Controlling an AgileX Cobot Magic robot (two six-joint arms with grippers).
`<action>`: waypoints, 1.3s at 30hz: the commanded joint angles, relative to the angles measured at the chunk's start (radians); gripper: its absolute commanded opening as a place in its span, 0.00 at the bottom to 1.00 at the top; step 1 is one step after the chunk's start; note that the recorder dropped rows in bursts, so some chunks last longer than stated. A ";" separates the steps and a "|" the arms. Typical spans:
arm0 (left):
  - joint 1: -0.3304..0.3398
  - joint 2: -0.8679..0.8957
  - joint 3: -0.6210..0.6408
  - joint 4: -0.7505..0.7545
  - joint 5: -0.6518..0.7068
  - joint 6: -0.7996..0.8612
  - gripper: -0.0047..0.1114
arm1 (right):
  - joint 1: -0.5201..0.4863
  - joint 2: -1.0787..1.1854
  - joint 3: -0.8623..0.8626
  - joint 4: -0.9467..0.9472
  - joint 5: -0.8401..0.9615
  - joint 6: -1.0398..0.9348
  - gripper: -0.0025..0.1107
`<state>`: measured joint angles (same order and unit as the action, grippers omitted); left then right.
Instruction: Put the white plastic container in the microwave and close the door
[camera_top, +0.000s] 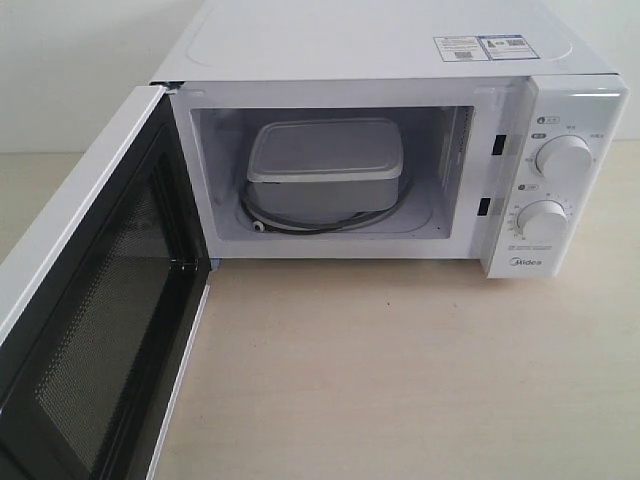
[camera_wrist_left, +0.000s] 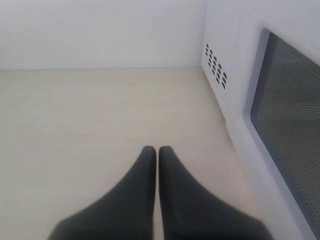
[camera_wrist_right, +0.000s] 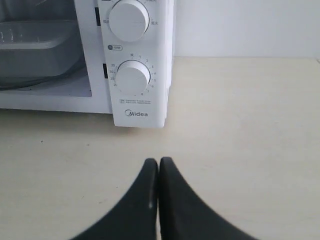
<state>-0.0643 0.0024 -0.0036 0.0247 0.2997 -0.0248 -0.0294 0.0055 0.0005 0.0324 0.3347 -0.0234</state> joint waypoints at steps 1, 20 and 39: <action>0.001 -0.002 0.004 -0.005 -0.006 -0.007 0.08 | -0.008 -0.005 0.000 -0.007 -0.001 0.055 0.02; 0.001 -0.002 0.004 -0.005 -0.006 -0.007 0.08 | -0.008 -0.005 0.000 0.009 -0.001 0.055 0.02; 0.001 -0.002 0.004 -0.005 -0.005 0.006 0.08 | -0.008 -0.005 0.000 0.009 -0.001 0.055 0.02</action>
<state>-0.0643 0.0024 -0.0036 0.0247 0.2997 -0.0228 -0.0317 0.0055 0.0005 0.0401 0.3347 0.0339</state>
